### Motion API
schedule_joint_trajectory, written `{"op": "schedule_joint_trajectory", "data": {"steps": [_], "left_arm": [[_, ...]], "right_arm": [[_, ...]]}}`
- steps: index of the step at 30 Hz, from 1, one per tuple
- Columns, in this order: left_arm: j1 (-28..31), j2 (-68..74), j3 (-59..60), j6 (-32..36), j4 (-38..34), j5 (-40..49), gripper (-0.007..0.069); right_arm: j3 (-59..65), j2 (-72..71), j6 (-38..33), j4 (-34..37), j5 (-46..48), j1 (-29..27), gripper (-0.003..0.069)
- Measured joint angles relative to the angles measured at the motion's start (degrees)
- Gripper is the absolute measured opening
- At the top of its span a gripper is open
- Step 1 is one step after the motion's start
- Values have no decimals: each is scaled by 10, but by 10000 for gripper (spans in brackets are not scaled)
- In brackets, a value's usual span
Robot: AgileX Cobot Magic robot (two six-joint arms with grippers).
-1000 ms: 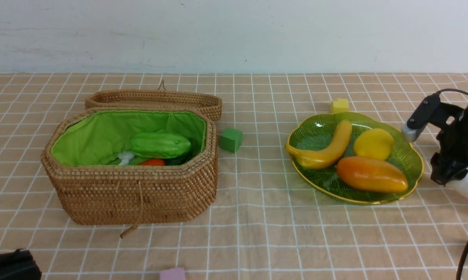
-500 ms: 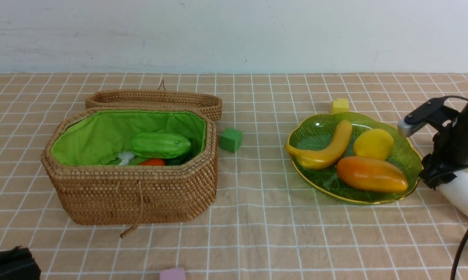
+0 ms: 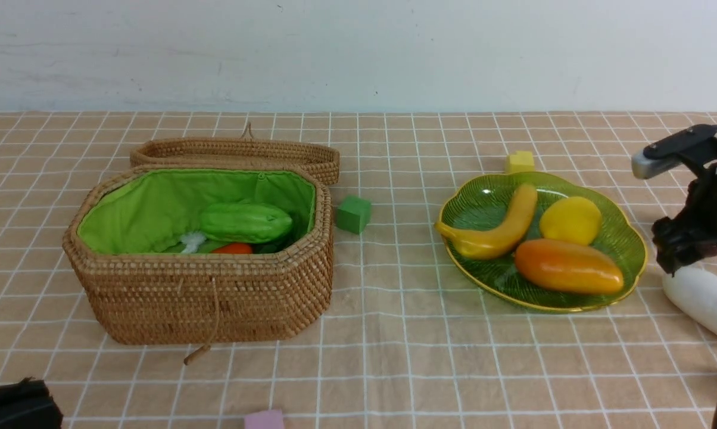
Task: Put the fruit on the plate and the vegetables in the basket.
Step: Take a daikon with your right arm and place it on the basket on the left.
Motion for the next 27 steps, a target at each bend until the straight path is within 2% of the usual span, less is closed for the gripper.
{"op": "schedule_joint_trajectory", "data": {"steps": [6, 12, 14, 19, 27], "left_arm": [[0, 0, 0, 0, -1, 0, 8], [0, 0, 0, 0, -1, -2, 8], [0, 0, 0, 0, -3, -8, 8], [0, 0, 0, 0, -5, -13, 8], [0, 0, 0, 0, -8, -23, 8]], "right_arm": [[34, -22, 22, -4, 63, -22, 656], [106, -19, 22, -9, -8, -33, 648], [132, -9, 22, -28, -46, -33, 625], [134, 2, 22, -38, -64, -33, 545], [129, -4, 41, -58, -63, -33, 542]]}}
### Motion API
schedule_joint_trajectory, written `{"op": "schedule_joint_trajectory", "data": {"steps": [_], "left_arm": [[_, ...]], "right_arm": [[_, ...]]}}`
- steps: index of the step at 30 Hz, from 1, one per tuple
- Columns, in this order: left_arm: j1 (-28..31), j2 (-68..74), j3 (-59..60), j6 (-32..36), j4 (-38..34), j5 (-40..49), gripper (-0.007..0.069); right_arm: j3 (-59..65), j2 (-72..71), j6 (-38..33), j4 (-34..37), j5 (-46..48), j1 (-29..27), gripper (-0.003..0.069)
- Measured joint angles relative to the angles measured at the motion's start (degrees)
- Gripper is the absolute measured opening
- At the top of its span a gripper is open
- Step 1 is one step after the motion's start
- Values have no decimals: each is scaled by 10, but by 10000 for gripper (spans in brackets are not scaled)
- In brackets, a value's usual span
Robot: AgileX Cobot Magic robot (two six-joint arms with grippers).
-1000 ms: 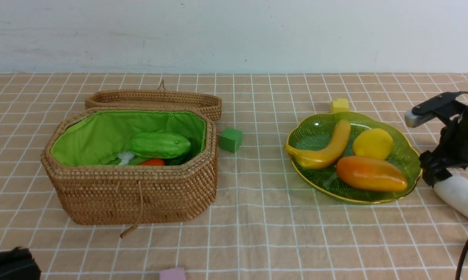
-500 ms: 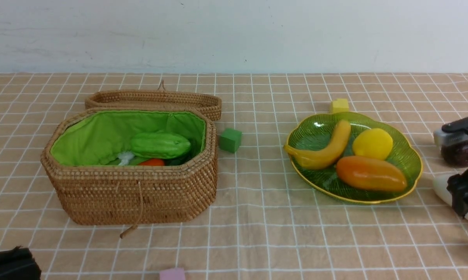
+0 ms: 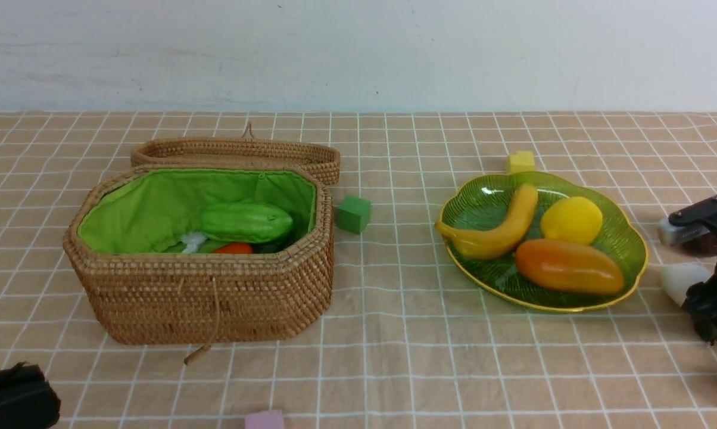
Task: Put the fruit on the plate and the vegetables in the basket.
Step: Take a daikon with your right arm and place it on the basket on the left.
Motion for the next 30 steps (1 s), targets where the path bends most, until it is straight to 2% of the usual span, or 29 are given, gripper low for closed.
{"op": "schedule_joint_trajectory", "data": {"steps": [4, 7, 9, 10, 11, 12, 15, 17, 18, 20, 22, 25, 30], "left_arm": [[0, 0, 0, 0, -1, 0, 8], [0, 0, 0, 0, 11, 0, 8], [0, 0, 0, -12, 60, 0, 8], [0, 0, 0, -14, 60, 0, 8], [0, 0, -1, -49, 111, 0, 8], [0, 0, -1, -65, 131, 0, 8], [0, 0, -2, -172, 254, 4, 8], [0, 0, -3, -263, 342, 20, 8], [0, 0, -3, -283, 359, 21, 8], [0, 0, -3, -406, 453, 48, 8], [0, 0, -4, -481, 507, 58, 8], [0, 0, -4, -537, 546, 60, 8], [0, 0, -4, -565, 561, 55, 8]], "right_arm": [[-28, -41, 68, -3, 36, 3, 542], [-61, -81, 106, 22, 76, 16, 542], [-104, -123, 102, 92, 120, 62, 542], [-108, -126, 100, 98, 123, 67, 542], [-148, -141, 73, 167, 138, 113, 542], [-164, -143, 56, 191, 143, 140, 542], [-245, -131, -17, 291, 137, 243, 542], [-299, -106, -76, 339, 109, 321, 542], [-309, -99, -82, 347, 102, 328, 542], [-373, -45, -150, 380, 55, 405, 542], [-417, 4, -183, 390, 18, 441, 542], [-462, 67, -221, 393, -34, 474, 542], [-518, 165, -274, 380, -87, 507, 542]]}}
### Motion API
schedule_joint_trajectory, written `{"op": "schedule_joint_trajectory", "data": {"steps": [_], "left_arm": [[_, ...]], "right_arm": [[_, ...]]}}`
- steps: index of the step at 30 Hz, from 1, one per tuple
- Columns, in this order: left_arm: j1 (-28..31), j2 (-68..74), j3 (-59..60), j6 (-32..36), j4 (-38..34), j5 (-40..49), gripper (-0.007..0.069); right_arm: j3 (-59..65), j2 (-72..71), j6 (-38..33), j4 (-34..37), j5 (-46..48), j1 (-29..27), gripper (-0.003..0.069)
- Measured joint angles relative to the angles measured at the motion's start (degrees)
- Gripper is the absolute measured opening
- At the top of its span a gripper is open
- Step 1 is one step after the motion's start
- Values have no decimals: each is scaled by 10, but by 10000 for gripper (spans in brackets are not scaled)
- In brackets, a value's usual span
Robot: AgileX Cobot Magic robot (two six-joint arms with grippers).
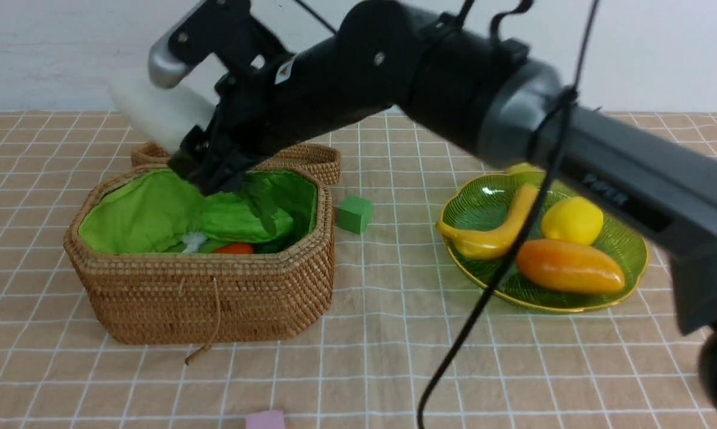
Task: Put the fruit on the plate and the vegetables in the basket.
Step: Take a daikon with your right arm and place it on the basket on the left, then use the right arm to grab a mangosteen and put it into the right plate
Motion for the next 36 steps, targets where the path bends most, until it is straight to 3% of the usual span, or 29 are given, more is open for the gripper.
{"op": "schedule_joint_trajectory", "data": {"steps": [4, 8, 11, 14, 17, 21, 25, 27, 31, 34, 36], "left_arm": [[0, 0, 0, -3, 0, -1, 8], [0, 0, 0, -4, -4, -9, 8], [0, 0, 0, -4, -16, -41, 8], [0, 0, 0, -2, -27, -83, 8], [0, 0, 0, -2, -36, -135, 8], [0, 0, 0, -2, -40, -149, 8], [0, 0, 0, 10, -69, -149, 8], [0, 0, 0, 36, -96, -149, 8], [0, 0, 0, 83, -140, -148, 8], [0, 0, 0, 145, -193, -140, 8], [0, 0, 0, 194, -239, -121, 8]], "right_arm": [[-6, 28, -7, -24, -23, 9, 553], [-6, 15, -2, -56, 22, 12, 663], [-6, -33, 58, -109, 102, 11, 673], [-8, -76, 123, -162, 152, 5, 638], [-14, -149, 238, -290, 251, -19, 506], [-12, -189, 325, -409, 349, -83, 300], [17, -199, 402, -441, 365, -209, 101], [47, -199, 448, -418, 366, -287, 61], [105, -199, 495, -362, 366, -387, 73], [162, -188, 507, -313, 361, -459, 162], [194, -167, 510, -280, 331, -516, 307]]}}
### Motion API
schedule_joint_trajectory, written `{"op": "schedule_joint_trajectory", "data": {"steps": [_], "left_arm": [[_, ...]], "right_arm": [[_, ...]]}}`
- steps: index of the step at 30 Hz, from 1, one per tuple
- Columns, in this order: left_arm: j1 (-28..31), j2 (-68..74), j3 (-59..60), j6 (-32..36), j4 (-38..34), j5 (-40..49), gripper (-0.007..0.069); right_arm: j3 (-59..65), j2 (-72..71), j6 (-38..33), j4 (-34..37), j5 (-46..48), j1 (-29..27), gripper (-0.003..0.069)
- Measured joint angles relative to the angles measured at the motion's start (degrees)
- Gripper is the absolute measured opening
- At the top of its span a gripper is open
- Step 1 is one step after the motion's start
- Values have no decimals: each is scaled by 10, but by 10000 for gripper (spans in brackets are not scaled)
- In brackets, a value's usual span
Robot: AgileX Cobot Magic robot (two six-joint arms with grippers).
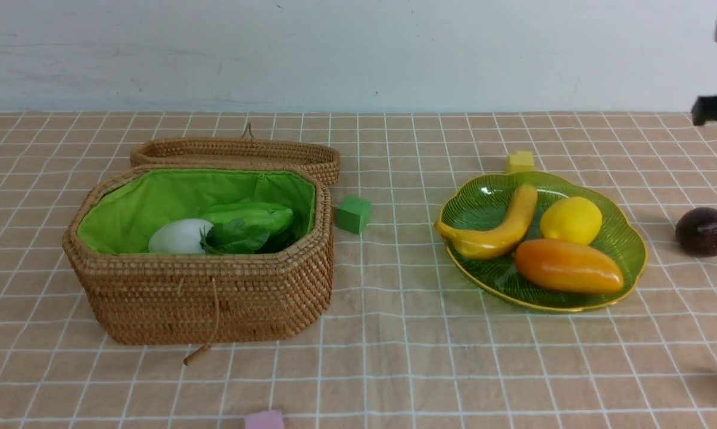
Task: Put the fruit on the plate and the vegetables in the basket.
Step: Use the right arm to grab a mangosteen and put it into the right plate
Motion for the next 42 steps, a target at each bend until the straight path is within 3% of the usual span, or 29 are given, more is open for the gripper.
{"op": "schedule_joint_trajectory", "data": {"steps": [2, 4, 8, 18, 37, 42], "left_arm": [[0, 0, 0, 23, -19, 12, 8], [0, 0, 0, 54, -56, 40, 8], [0, 0, 0, 69, -78, 55, 8], [0, 0, 0, 71, -91, 55, 8], [0, 0, 0, 71, -117, 55, 8], [0, 0, 0, 71, -120, 55, 8]], "right_arm": [[9, 18, 1, 15, -17, -24, 402], [12, 45, 2, 35, -49, -55, 566], [13, 86, 4, 57, -104, -71, 673], [13, 163, 4, 74, -223, -72, 673], [12, 206, -52, 104, -263, -72, 577], [4, 202, -65, 118, -213, -72, 577]]}}
